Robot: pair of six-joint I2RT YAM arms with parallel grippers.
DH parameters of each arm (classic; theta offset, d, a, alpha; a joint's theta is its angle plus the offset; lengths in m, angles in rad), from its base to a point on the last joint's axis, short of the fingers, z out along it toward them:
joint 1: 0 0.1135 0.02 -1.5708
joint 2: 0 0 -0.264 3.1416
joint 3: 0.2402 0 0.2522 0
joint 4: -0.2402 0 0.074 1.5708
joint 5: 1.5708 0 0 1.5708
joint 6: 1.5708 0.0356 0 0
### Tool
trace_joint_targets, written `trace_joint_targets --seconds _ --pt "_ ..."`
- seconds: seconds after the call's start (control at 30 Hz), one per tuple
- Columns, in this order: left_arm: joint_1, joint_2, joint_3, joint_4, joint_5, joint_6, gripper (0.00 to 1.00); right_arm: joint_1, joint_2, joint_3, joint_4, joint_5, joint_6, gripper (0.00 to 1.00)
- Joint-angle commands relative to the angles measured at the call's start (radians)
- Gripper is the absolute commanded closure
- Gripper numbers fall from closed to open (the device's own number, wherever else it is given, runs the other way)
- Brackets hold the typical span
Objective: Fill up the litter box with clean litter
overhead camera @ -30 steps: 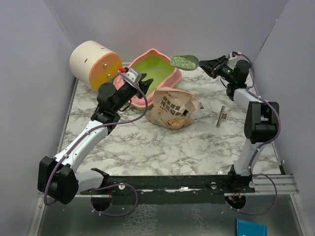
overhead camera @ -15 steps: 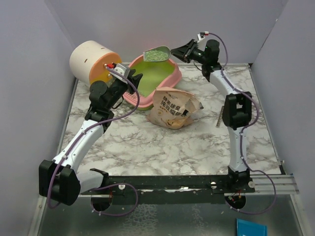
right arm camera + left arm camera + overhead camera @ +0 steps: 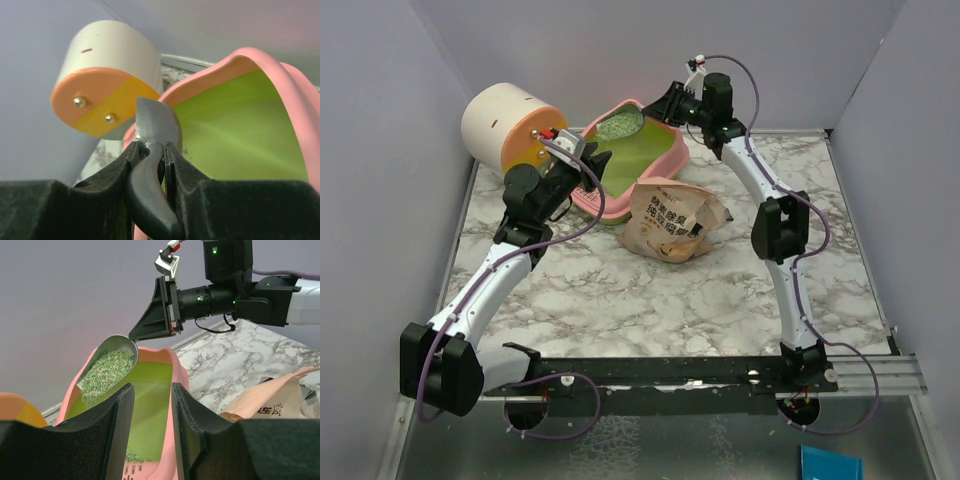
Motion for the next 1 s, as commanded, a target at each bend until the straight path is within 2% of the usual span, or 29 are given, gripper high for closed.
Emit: trace_joint_targets --seconds 0.0,0.37,0.53,0.97 --pt "0.005 0.003 0.011 0.027 0.008 -0.011 0.62 0.030 -0.089 0.018 -0.046 0.153 -0.190 0.99" --pt "0.006 0.015 0.011 0.027 0.017 -0.014 0.62 0.068 -0.168 -0.005 -0.085 0.389 -0.385 0.99" --pt "0.007 0.019 0.011 0.027 0.020 -0.014 0.62 0.074 -0.188 -0.010 -0.094 0.444 -0.460 0.99" --pt "0.006 0.026 0.012 0.027 0.029 -0.015 0.62 0.178 -0.258 -0.115 -0.034 0.701 -0.873 0.99"
